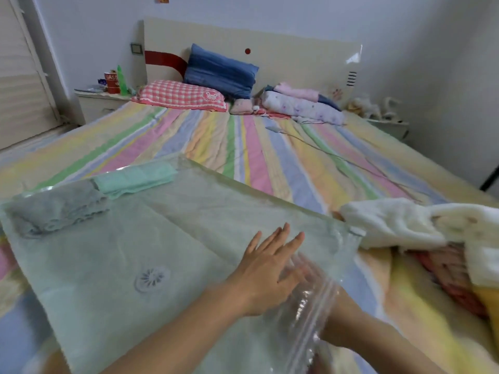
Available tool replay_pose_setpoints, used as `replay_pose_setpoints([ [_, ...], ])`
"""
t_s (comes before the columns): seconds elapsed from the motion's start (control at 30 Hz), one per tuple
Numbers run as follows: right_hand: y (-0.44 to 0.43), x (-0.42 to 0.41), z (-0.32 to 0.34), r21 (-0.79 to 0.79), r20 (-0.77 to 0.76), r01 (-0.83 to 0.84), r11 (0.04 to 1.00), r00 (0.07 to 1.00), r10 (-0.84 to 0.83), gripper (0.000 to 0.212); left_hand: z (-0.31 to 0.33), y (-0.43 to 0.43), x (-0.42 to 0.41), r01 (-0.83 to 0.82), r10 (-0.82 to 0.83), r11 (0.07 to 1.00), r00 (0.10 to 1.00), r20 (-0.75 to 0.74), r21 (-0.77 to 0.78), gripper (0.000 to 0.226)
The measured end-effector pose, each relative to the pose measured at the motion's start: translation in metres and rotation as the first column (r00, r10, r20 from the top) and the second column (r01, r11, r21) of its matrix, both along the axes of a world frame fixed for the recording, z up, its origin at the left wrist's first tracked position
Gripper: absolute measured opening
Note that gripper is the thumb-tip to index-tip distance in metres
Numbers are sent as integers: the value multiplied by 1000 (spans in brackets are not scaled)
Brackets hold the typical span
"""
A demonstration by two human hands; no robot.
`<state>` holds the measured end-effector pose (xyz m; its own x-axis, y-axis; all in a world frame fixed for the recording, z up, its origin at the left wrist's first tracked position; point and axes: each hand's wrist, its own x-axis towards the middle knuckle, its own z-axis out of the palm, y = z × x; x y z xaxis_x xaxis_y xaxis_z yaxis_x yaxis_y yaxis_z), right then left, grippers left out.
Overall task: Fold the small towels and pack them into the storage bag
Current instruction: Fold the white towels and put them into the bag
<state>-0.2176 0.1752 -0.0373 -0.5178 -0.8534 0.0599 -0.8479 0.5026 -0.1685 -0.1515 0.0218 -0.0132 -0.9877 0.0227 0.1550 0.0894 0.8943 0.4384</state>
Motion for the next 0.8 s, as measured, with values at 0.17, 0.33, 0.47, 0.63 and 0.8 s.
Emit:
replay_pose_setpoints([
  [0.17,75,-21,18,-136,221,240,961,953,-207,45,-1,72,-16,-65,78,988,993,91,-142,63],
  [0.33,109,-55,23,-275,-32,401,874,904,-425,42,-15,81,-23,-105,185,961,932,311,-258,71],
  [0.47,114,-93,18,-118,-346,412,903,836,-427,66,-27,82,-20,-51,177,947,906,384,-317,84],
  [0.63,107,-141,22,136,-581,462,876,754,-307,70,-20,81,-23,-24,167,937,908,383,-349,80],
  [0.8,89,-174,15,283,-641,511,812,730,-235,65,-5,77,-36,-11,158,943,894,420,-333,70],
])
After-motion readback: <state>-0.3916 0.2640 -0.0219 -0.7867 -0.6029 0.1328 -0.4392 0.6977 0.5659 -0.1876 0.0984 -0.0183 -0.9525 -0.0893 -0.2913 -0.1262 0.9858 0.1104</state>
